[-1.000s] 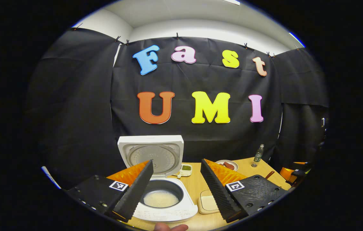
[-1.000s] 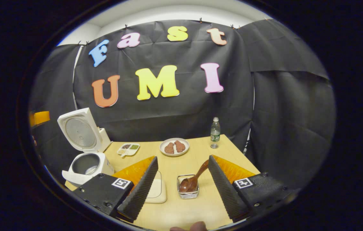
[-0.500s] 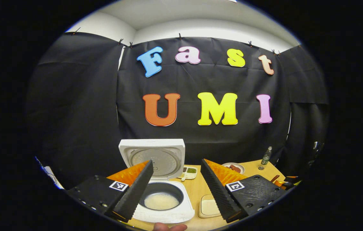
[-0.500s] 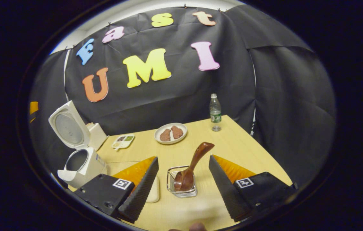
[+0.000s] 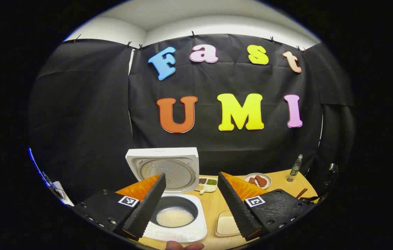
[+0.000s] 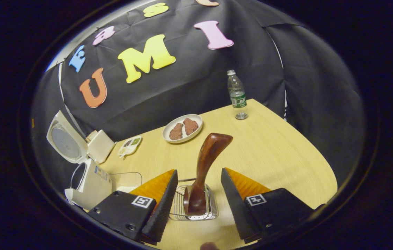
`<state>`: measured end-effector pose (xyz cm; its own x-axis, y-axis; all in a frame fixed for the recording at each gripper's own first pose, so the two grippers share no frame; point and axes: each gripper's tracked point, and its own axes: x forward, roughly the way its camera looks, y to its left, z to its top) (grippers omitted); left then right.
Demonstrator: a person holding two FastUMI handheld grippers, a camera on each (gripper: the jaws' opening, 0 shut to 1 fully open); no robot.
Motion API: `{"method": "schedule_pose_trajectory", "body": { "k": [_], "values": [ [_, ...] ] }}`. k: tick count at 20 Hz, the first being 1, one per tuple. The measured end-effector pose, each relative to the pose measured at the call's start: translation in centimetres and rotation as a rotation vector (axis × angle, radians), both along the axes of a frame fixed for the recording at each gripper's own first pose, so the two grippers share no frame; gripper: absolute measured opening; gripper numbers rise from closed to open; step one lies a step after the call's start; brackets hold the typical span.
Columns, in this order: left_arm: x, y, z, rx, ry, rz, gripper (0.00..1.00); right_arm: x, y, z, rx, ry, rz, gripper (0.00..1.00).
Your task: Close the left gripper, press the button to open the rice cooker; take a wooden spoon from the chopstick holder with the right hand, scoop a spoonful of rice and pour it into the rice cooker, then put the wooden spoon back into the chopstick holder.
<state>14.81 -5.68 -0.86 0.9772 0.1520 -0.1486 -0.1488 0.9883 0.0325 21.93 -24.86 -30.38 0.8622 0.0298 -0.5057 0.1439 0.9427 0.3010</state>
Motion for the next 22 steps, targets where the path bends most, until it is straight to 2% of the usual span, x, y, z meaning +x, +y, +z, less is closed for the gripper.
{"method": "schedule_pose_trajectory", "body": {
  "k": [1,3,4,5,7,8,9,11,17,22],
  "values": [
    [0.0,0.1,-0.1,0.002,0.005,0.007,0.95,0.5,0.0,-0.3,0.003,0.004,0.007,0.79],
    [0.2,0.5,-0.2,0.004,0.008,0.026,0.95,1.2,0.1,-0.7,0.003,0.011,0.024,0.62],
    [0.3,0.7,-0.4,0.0,0.009,0.036,0.95,1.4,0.0,-0.8,-0.008,0.017,0.03,0.64],
    [0.1,0.9,-0.5,-0.005,0.01,0.049,0.95,1.7,0.1,-0.8,-0.015,0.019,0.041,0.49],
    [-0.1,1.5,-0.6,-0.017,0.016,0.069,0.95,2.1,0.2,-0.8,-0.023,0.022,0.058,0.38],
    [-0.3,1.8,-0.6,-0.023,0.015,0.078,0.95,2.2,0.1,-0.7,-0.023,0.026,0.06,0.4],
    [-0.5,2.1,-0.6,-0.029,0.013,0.085,0.95,2.1,0.1,-0.6,-0.023,0.028,0.059,0.33],
    [-0.7,2.8,-0.8,-0.039,0.011,0.094,0.95,1.5,0.3,-0.3,-0.013,0.033,0.059,0.24],
    [-1.3,4.1,-1.3,-0.053,0.02,0.062,0.96,-0.2,1.4,2.3,-0.014,0.012,0.012,0.15],
    [-2.4,5.4,-1.3,-0.078,-0.002,0.018,0.96,-1.1,1.8,7.3,-0.114,-0.069,-0.036,0.13]
  ]
}}
